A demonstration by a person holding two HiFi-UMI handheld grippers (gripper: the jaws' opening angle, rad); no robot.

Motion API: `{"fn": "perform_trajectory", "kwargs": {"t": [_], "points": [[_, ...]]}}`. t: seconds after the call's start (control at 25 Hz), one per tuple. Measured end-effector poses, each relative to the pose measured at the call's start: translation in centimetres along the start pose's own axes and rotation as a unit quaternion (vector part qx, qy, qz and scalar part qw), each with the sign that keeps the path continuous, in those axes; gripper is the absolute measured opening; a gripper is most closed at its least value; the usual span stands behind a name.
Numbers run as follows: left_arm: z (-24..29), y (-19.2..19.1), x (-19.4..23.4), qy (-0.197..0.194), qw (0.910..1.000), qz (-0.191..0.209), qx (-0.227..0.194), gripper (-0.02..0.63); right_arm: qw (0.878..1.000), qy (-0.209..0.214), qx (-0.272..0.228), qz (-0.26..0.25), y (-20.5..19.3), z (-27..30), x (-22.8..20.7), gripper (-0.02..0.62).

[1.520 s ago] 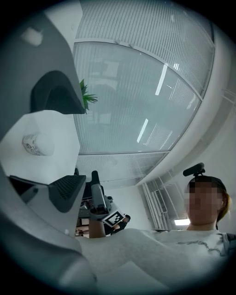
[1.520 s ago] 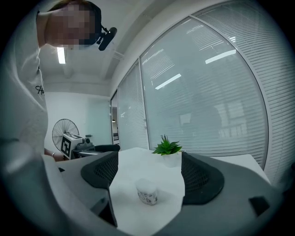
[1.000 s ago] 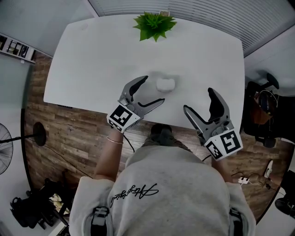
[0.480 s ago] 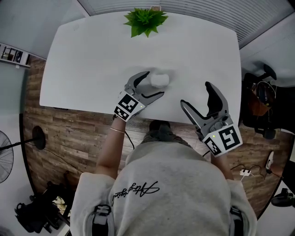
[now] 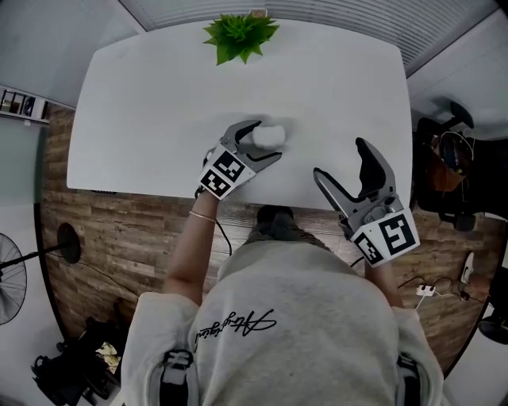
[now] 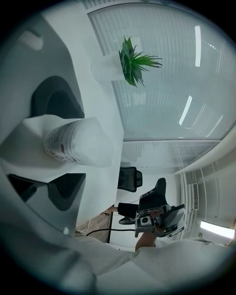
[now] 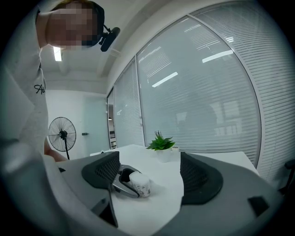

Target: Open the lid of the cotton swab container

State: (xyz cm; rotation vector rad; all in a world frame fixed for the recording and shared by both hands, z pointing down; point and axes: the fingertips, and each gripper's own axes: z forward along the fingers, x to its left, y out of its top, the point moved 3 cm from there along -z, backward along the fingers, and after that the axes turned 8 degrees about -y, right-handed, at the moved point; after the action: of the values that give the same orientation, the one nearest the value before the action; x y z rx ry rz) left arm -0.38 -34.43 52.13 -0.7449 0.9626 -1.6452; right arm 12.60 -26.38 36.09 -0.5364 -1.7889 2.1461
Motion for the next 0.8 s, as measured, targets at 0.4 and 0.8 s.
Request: {"fn": "perform_trajectory", "kwargs": {"t": [0.4, 0.8], "points": [[0.08, -0.24, 0.13, -0.002, 0.9999, 0.002, 0.013, 0.265, 1.0, 0.003, -0.002, -0.003, 0.29, 0.07, -0.16, 0.399], [0.07, -0.27, 0.19, 0.002, 0.9999, 0.001, 0.013, 0.259, 1.0, 0.013, -0.004, -0.006, 0.6, 0.43, -0.03, 0.399]]}}
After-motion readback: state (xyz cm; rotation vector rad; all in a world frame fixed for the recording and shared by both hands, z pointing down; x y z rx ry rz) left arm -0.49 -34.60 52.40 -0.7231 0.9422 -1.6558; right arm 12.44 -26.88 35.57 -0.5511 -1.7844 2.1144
